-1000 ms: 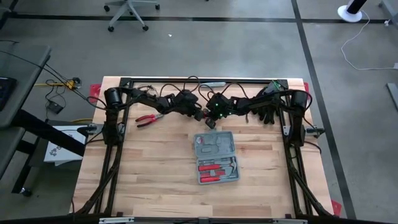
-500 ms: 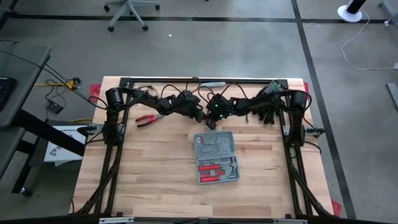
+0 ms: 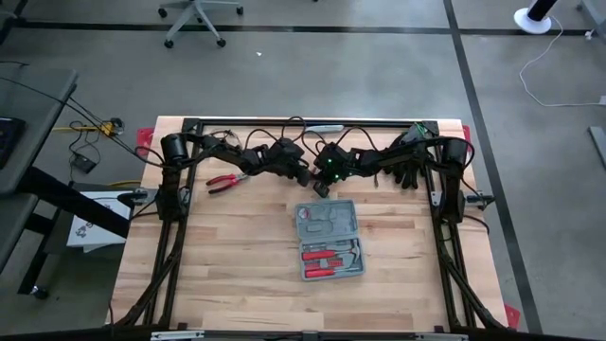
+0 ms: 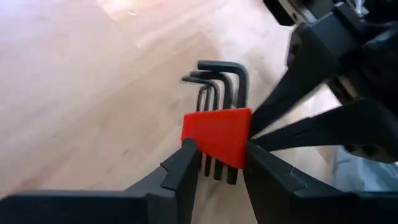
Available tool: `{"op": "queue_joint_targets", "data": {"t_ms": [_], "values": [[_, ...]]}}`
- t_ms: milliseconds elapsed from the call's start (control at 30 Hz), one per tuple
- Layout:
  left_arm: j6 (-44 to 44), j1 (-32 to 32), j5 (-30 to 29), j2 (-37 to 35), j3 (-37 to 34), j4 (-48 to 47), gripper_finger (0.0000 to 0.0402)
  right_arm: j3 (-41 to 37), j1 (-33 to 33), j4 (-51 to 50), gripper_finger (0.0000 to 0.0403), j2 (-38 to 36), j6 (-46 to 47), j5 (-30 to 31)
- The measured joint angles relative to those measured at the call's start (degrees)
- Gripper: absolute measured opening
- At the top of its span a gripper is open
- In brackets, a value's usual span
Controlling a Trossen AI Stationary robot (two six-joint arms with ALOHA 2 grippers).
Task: Prefit tool cases
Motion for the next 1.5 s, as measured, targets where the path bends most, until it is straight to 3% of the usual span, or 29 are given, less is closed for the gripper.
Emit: {"op": "queue_joint_targets", "data": {"t_ms": [167, 367, 533, 867, 1133, 1233, 1500], "values": [[0.5, 0.1, 0.2, 0.0, 0.0, 0.1, 0.0078, 0.0, 0.0, 0.0, 0.0000, 0.0, 0.0, 0.0], [2.1, 0.1, -1.4, 0.0, 0.0, -0.9, 0.0009, 0.0, 0.0, 0.1, 0.0000, 0.0, -0.2, 0.0], [3.0, 0.0, -1.5, 0.0, 0.0, -1.2, 0.0004, 0.1, 0.2, -0.9, 0.0000, -0.5, -1.4, 0.8], [5.9, -0.4, 4.1, -2.8, -0.4, -4.7, 0.0001, -0.6, 3.2, -12.2, 0.0000, -8.6, -6.0, 10.8], [11.0, -4.2, 8.4, -10.3, -0.3, -11.2, 0.0001, -17.2, 3.7, 1.9, 0.0000, -21.3, -1.1, 12.5], [11.5, -6.4, 12.6, -12.2, -0.2, -11.1, 0.0001, -22.8, 4.0, 6.3, 0.0000, -26.7, 1.9, 12.6], [13.3, -12.3, 13.6, -12.2, 4.3, -19.3, 0.0000, -27.0, 7.9, 8.1, 0.0000, -31.8, 4.9, 12.4]]}}
